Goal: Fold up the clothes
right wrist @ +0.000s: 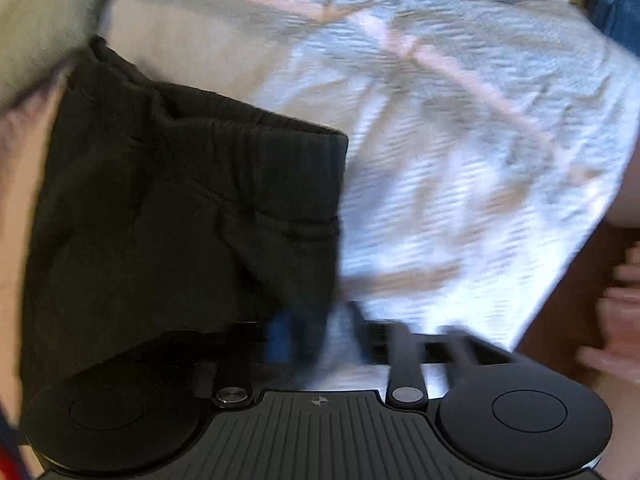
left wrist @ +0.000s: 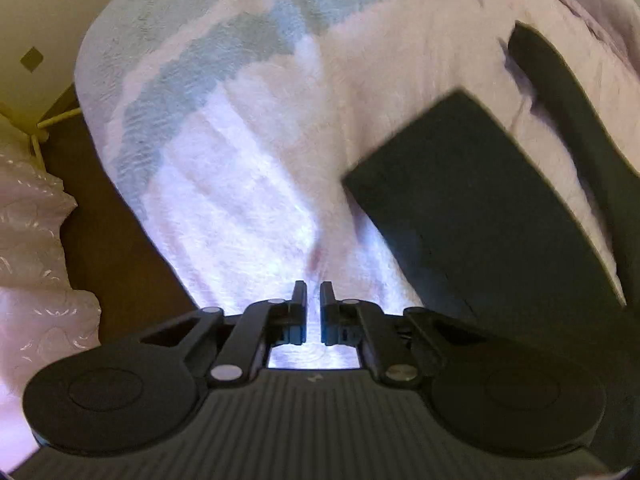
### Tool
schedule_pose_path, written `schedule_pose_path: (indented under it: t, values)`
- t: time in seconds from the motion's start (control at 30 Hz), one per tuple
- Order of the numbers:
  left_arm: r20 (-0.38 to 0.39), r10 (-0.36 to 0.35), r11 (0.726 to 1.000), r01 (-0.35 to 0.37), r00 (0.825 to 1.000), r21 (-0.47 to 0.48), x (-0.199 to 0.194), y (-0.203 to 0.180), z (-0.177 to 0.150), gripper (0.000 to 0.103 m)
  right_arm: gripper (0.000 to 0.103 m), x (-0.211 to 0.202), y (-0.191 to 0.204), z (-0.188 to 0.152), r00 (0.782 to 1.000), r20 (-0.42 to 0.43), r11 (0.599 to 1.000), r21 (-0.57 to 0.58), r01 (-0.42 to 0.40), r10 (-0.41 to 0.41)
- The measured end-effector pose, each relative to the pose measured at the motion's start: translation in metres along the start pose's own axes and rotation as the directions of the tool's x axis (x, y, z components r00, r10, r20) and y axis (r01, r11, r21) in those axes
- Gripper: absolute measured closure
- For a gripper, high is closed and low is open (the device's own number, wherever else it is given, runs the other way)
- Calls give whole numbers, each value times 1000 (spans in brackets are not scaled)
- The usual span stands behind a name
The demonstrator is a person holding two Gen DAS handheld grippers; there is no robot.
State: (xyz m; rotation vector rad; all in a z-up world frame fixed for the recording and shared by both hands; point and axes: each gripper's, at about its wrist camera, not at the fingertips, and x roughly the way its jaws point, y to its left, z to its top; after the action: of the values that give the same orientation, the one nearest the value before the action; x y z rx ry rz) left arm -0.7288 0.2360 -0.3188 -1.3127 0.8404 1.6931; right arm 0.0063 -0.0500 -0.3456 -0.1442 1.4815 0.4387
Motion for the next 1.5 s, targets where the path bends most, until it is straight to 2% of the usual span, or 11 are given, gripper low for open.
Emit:
schedule_pose_path:
  t: [0.1,0.17,0.23,0.43,0.73,1.1,1.17,1.2,1.27,1.33,1.5]
  values:
    - [78,-89,996,90,993,-15,-22,-7,20,90,42,-24,21,6,995,96,995,-91,47,-38]
    - [104,-155,988,156,982,1,-25,-26,35,80,42,-39,40,11,979,197,986,-147,78,-48]
    - [121,-224,974,223,967,27,-25,-48,49,78,42,-49,59,19,956,291,979,-184,91,-34]
    - [93,-329,941,318,940,120,-3,-114,85,78,42,-43,110,51,945,314,965,-262,-10,95]
    - [104,-334,940,322,937,117,18,-147,138,71,42,-15,154,69,945,295,957,-286,-54,142]
    - [105,-314,949,316,944,-3,60,-179,214,52,42,2,180,89,943,319,972,-235,-16,93]
    - [58,-283,959,284,957,1,76,-185,222,59,42,6,186,89,945,316,972,-235,-13,89]
    - [28,-271,963,271,962,6,82,-186,223,82,42,8,189,88,945,314,972,-235,-12,87]
    - [7,-263,965,263,965,14,84,-184,220,91,42,13,193,87,947,308,971,-237,-12,87]
    - [67,-319,947,321,945,-24,66,-175,211,95,42,18,197,86,951,299,972,-236,-10,82]
    - [200,-498,858,513,844,-29,-31,-189,220,95,42,24,203,92,953,294,978,-206,-11,73]
